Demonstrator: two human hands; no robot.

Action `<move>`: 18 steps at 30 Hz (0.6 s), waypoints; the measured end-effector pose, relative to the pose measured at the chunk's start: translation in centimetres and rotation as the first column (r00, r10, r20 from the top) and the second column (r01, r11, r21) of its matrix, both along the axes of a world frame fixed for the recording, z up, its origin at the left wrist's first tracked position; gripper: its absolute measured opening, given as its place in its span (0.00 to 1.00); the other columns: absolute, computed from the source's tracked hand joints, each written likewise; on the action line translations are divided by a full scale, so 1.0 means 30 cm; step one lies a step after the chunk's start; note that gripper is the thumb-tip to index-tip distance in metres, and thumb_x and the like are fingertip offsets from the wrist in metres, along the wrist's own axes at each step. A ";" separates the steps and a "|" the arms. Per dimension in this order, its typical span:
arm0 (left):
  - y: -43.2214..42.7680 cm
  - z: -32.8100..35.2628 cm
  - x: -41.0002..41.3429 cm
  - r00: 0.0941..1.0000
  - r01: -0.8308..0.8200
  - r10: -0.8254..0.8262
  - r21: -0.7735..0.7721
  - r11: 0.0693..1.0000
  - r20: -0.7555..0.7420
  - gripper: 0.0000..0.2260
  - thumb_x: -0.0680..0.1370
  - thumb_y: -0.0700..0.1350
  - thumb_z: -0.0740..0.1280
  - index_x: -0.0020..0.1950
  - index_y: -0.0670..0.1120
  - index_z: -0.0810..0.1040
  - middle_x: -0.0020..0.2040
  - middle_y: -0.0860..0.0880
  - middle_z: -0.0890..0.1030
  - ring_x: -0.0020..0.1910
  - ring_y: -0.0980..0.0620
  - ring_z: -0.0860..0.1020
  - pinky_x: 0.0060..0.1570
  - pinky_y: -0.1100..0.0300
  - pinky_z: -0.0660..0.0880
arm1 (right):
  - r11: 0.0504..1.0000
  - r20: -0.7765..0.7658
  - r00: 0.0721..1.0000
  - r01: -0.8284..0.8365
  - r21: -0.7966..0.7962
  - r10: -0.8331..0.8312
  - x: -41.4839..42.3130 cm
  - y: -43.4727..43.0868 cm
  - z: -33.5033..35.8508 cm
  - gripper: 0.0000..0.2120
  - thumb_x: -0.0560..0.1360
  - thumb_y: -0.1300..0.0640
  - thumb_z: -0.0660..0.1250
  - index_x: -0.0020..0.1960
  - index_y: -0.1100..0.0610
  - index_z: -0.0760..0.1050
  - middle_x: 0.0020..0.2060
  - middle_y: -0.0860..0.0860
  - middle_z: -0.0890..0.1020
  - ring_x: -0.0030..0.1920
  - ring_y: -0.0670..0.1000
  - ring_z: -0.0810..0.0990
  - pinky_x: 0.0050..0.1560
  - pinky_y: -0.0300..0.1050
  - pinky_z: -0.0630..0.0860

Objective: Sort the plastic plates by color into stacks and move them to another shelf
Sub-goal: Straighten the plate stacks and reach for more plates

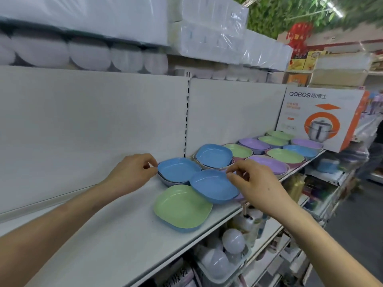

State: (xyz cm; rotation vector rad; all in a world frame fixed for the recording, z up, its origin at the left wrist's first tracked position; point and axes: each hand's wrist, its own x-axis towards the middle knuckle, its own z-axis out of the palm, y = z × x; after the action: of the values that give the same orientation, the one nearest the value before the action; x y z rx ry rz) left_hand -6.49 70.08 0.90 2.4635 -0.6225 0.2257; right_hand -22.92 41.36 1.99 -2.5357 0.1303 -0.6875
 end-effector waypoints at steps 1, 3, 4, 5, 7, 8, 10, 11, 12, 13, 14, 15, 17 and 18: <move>-0.013 -0.002 0.012 1.000 -0.011 0.011 0.002 1.000 -0.011 0.03 0.79 0.51 0.68 0.51 0.57 0.81 0.46 0.56 0.81 0.45 0.56 0.79 0.50 0.52 0.78 | 1.000 -0.003 1.000 0.003 -0.005 -0.003 0.023 -0.026 0.001 0.04 0.78 0.51 0.68 0.48 0.46 0.81 0.38 0.45 0.81 0.39 0.44 0.78 0.44 0.47 0.77; -0.037 -0.012 0.033 0.999 -0.028 0.028 0.010 1.000 -0.037 0.04 0.79 0.50 0.68 0.52 0.56 0.82 0.46 0.56 0.81 0.46 0.55 0.79 0.51 0.52 0.78 | 1.000 -0.003 1.000 0.008 -0.010 -0.008 0.077 -0.080 0.007 0.04 0.78 0.52 0.68 0.49 0.47 0.82 0.39 0.44 0.81 0.40 0.44 0.78 0.45 0.49 0.77; -0.049 -0.016 0.044 0.998 -0.038 0.038 0.012 0.999 -0.051 0.04 0.80 0.50 0.68 0.53 0.56 0.82 0.46 0.56 0.81 0.46 0.56 0.78 0.51 0.53 0.78 | 1.000 -0.002 1.000 0.010 -0.010 -0.010 0.111 -0.108 0.008 0.04 0.78 0.52 0.68 0.49 0.47 0.82 0.39 0.44 0.82 0.41 0.45 0.79 0.46 0.49 0.78; -0.058 -0.019 0.052 0.997 -0.050 0.051 0.015 0.999 -0.063 0.04 0.80 0.50 0.68 0.53 0.56 0.81 0.46 0.56 0.81 0.46 0.56 0.78 0.50 0.53 0.78 | 1.000 0.000 1.000 0.010 -0.010 -0.010 0.146 -0.134 0.008 0.03 0.78 0.52 0.68 0.48 0.47 0.81 0.39 0.43 0.82 0.41 0.45 0.79 0.46 0.50 0.78; -0.074 -0.027 0.069 0.993 -0.082 0.083 0.024 0.996 -0.082 0.03 0.80 0.51 0.68 0.52 0.56 0.81 0.47 0.56 0.81 0.46 0.55 0.79 0.51 0.53 0.78 | 1.000 -0.007 1.000 0.006 -0.016 -0.006 0.210 -0.181 0.003 0.04 0.77 0.53 0.68 0.47 0.47 0.81 0.40 0.43 0.83 0.42 0.45 0.80 0.45 0.49 0.78; -0.083 -0.031 0.077 0.991 -0.101 0.103 0.027 0.995 -0.088 0.03 0.79 0.51 0.68 0.52 0.56 0.80 0.47 0.56 0.81 0.47 0.55 0.79 0.52 0.52 0.78 | 1.000 -0.014 1.000 -0.001 -0.027 0.000 0.241 -0.203 0.001 0.04 0.77 0.53 0.68 0.46 0.47 0.81 0.39 0.43 0.83 0.42 0.45 0.80 0.45 0.48 0.78; -0.102 -0.041 0.089 0.985 -0.140 0.143 0.029 0.990 -0.098 0.04 0.79 0.52 0.68 0.52 0.56 0.80 0.47 0.57 0.81 0.47 0.54 0.79 0.52 0.52 0.79 | 0.997 -0.026 1.000 -0.014 -0.071 0.012 0.299 -0.246 -0.003 0.05 0.77 0.55 0.68 0.45 0.48 0.81 0.38 0.44 0.83 0.41 0.45 0.79 0.43 0.48 0.77; -0.113 -0.047 0.090 0.982 -0.159 0.161 0.025 0.987 -0.103 0.04 0.78 0.52 0.69 0.52 0.56 0.80 0.47 0.57 0.81 0.46 0.54 0.80 0.52 0.52 0.79 | 0.996 -0.028 0.999 -0.017 -0.092 0.015 0.332 -0.267 -0.003 0.05 0.77 0.55 0.68 0.45 0.49 0.81 0.38 0.44 0.82 0.41 0.45 0.79 0.42 0.47 0.76; -0.123 -0.054 0.091 0.978 -0.177 0.178 0.021 0.984 -0.112 0.04 0.78 0.52 0.69 0.53 0.56 0.80 0.47 0.57 0.81 0.46 0.54 0.80 0.52 0.52 0.79 | 0.994 -0.033 0.999 -0.022 -0.107 0.019 0.368 -0.289 -0.001 0.05 0.77 0.56 0.67 0.45 0.50 0.81 0.38 0.44 0.82 0.41 0.47 0.80 0.42 0.47 0.76; -0.133 -0.062 0.091 0.973 -0.193 0.193 0.018 0.981 -0.124 0.05 0.78 0.52 0.69 0.53 0.56 0.79 0.46 0.56 0.82 0.45 0.54 0.80 0.51 0.53 0.79 | 0.992 -0.046 0.999 -0.032 -0.119 0.026 0.407 -0.312 0.003 0.05 0.76 0.56 0.67 0.46 0.51 0.81 0.39 0.44 0.82 0.41 0.48 0.80 0.43 0.48 0.77; -0.142 -0.070 0.090 0.968 -0.209 0.209 0.020 0.978 -0.139 0.05 0.77 0.52 0.70 0.52 0.56 0.79 0.46 0.56 0.82 0.44 0.53 0.80 0.50 0.53 0.79 | 0.990 -0.061 0.997 -0.043 -0.131 0.035 0.450 -0.335 0.008 0.05 0.76 0.56 0.66 0.46 0.51 0.81 0.40 0.45 0.81 0.42 0.49 0.80 0.43 0.49 0.77; -0.152 -0.078 0.089 0.962 -0.225 0.226 0.024 0.974 -0.151 0.06 0.76 0.52 0.70 0.52 0.56 0.78 0.45 0.55 0.82 0.44 0.53 0.80 0.49 0.53 0.79 | 0.987 -0.076 0.996 -0.055 -0.148 0.044 0.494 -0.358 0.012 0.05 0.76 0.56 0.66 0.47 0.50 0.81 0.42 0.46 0.80 0.44 0.50 0.80 0.44 0.49 0.77; -0.168 -0.088 0.087 0.951 -0.261 0.263 0.036 0.965 -0.165 0.08 0.74 0.52 0.72 0.49 0.55 0.75 0.43 0.54 0.82 0.42 0.51 0.81 0.45 0.54 0.77 | 0.979 -0.106 0.993 -0.076 -0.189 0.057 0.584 -0.401 0.016 0.04 0.76 0.55 0.65 0.47 0.51 0.80 0.45 0.48 0.78 0.45 0.52 0.78 0.45 0.50 0.77; -0.176 -0.090 0.085 0.945 -0.279 0.282 0.042 0.959 -0.165 0.09 0.74 0.52 0.72 0.49 0.55 0.74 0.43 0.54 0.82 0.42 0.51 0.81 0.42 0.55 0.76 | 0.973 -0.120 0.991 -0.088 -0.212 0.064 0.624 -0.419 0.016 0.04 0.76 0.55 0.65 0.47 0.51 0.79 0.45 0.49 0.77 0.46 0.52 0.78 0.46 0.50 0.77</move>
State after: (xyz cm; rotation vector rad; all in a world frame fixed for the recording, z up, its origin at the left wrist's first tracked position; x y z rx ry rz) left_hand -3.93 64.80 -1.81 2.5497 -0.1999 0.1187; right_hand -4.18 28.79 2.48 -2.7736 -0.0044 -0.5547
